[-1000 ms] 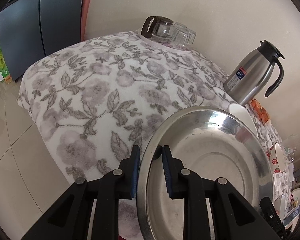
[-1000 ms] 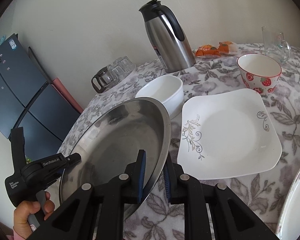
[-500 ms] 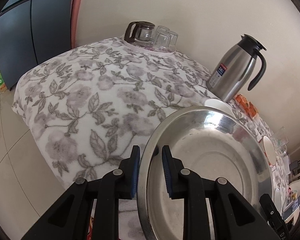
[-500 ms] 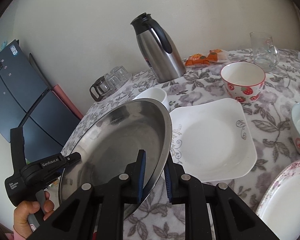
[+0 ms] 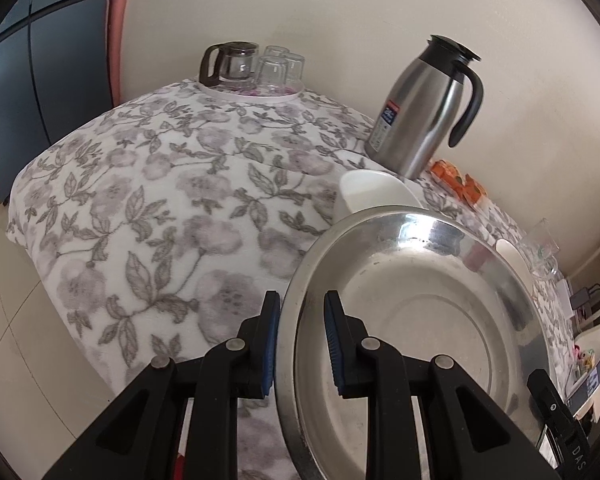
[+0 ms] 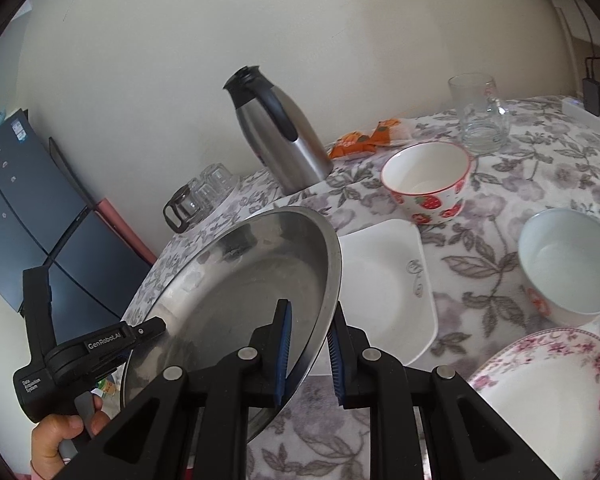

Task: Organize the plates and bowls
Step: 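Lift and carry the steel basin with both tools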

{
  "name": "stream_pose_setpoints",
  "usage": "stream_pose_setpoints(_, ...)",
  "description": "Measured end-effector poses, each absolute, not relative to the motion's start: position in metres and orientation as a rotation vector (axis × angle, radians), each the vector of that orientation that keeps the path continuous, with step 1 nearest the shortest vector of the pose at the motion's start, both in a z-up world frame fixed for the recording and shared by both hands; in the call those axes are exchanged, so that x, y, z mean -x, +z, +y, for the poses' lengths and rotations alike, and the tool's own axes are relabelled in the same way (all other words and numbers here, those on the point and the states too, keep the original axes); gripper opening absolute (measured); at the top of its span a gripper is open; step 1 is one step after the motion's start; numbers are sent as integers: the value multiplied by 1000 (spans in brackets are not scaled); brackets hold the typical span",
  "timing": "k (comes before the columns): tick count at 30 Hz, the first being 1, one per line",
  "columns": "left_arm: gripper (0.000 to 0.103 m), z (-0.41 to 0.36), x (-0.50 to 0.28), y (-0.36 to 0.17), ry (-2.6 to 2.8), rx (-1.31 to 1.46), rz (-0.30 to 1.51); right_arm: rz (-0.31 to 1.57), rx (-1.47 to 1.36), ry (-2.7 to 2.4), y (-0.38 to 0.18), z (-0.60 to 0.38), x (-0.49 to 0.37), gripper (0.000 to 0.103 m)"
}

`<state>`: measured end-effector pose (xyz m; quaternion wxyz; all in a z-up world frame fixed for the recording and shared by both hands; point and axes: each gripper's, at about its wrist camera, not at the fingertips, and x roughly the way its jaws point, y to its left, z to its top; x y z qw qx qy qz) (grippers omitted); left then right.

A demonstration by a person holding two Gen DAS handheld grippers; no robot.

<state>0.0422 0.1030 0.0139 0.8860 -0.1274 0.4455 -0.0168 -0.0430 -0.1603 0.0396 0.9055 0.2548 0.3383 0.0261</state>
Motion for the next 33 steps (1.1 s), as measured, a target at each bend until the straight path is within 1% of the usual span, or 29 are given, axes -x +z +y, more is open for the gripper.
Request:
stream_pose_setpoints(8,23,60,-47,15,-103,229,942,689,-584,-29,34,-196,53,20)
stream_pose_setpoints(15,23,28,-57,5,-139,175,981,721,-624,-104,17,-219,50,20)
stream_pose_setpoints(23,23,8,-74,-13,-157,147,1026,772,-650,-165,-4,-232,43,20)
stream_pose_setpoints(33,23,-2,-94,-31,-148,146,1063,781,-645,-183,-12,-232,34,21)
